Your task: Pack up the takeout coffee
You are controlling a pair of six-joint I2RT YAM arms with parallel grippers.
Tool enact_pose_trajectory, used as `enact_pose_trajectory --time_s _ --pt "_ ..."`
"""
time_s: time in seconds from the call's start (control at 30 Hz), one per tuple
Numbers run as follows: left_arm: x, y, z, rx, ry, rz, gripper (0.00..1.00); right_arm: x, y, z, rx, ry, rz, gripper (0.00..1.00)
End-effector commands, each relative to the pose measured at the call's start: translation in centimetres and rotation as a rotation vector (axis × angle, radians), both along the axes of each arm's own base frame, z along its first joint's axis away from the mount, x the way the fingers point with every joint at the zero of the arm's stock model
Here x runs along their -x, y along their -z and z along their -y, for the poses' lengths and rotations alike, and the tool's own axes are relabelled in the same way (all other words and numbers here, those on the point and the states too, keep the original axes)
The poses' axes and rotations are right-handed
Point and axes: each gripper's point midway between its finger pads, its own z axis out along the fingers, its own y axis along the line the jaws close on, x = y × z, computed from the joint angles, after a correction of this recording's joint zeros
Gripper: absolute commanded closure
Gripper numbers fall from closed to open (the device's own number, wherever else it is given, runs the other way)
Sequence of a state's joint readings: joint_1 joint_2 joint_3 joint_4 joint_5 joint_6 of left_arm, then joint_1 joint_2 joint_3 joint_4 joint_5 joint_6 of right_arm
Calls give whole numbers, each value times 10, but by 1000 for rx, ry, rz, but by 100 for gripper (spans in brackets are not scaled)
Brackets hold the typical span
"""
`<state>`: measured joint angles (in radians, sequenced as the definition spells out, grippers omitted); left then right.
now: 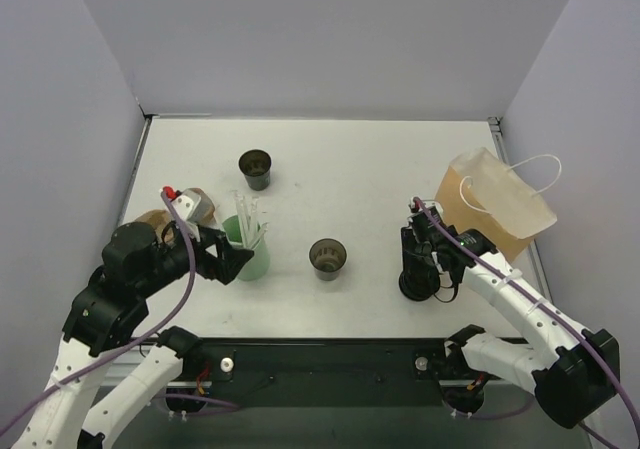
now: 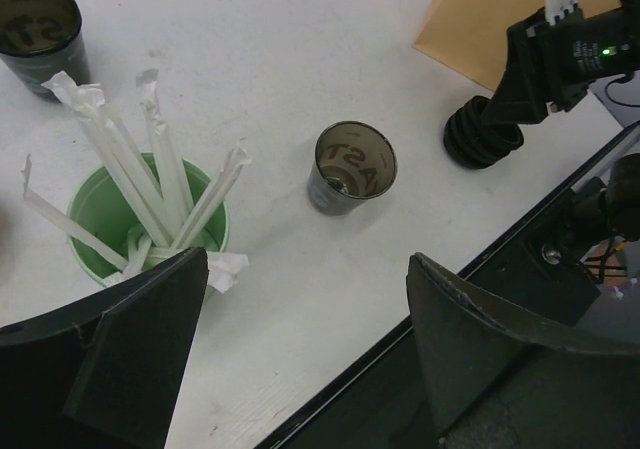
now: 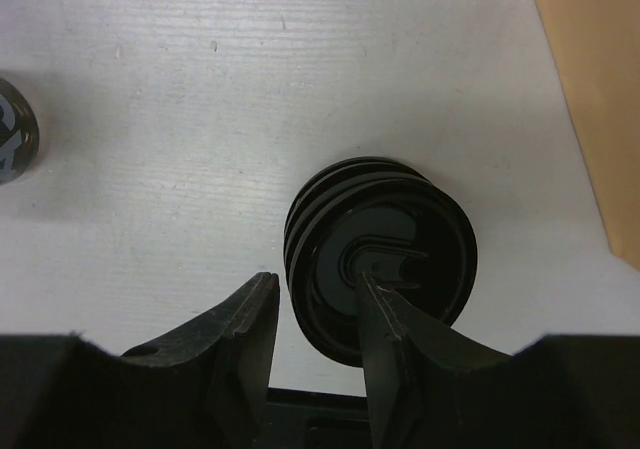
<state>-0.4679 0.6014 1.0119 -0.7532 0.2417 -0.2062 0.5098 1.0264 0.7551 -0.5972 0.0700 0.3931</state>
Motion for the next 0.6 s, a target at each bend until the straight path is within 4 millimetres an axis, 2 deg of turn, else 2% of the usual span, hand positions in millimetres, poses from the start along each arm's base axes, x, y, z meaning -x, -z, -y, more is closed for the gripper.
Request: enact_pose_trajectory --time_s 0.0,0.13,0.33,0.57 --pt "18 -24 10 132 55 32 10 6 10 -5 -27 -10 -67 63" --pt "29 -25 9 167 60 23 10 6 15 -10 -45 -17 -92 63" --pt "36 -10 7 158 63 -18 10 5 21 -7 -23 5 -109 68" --pt "41 -16 4 160 65 -10 10 4 25 -1 -3 43 -117 69"
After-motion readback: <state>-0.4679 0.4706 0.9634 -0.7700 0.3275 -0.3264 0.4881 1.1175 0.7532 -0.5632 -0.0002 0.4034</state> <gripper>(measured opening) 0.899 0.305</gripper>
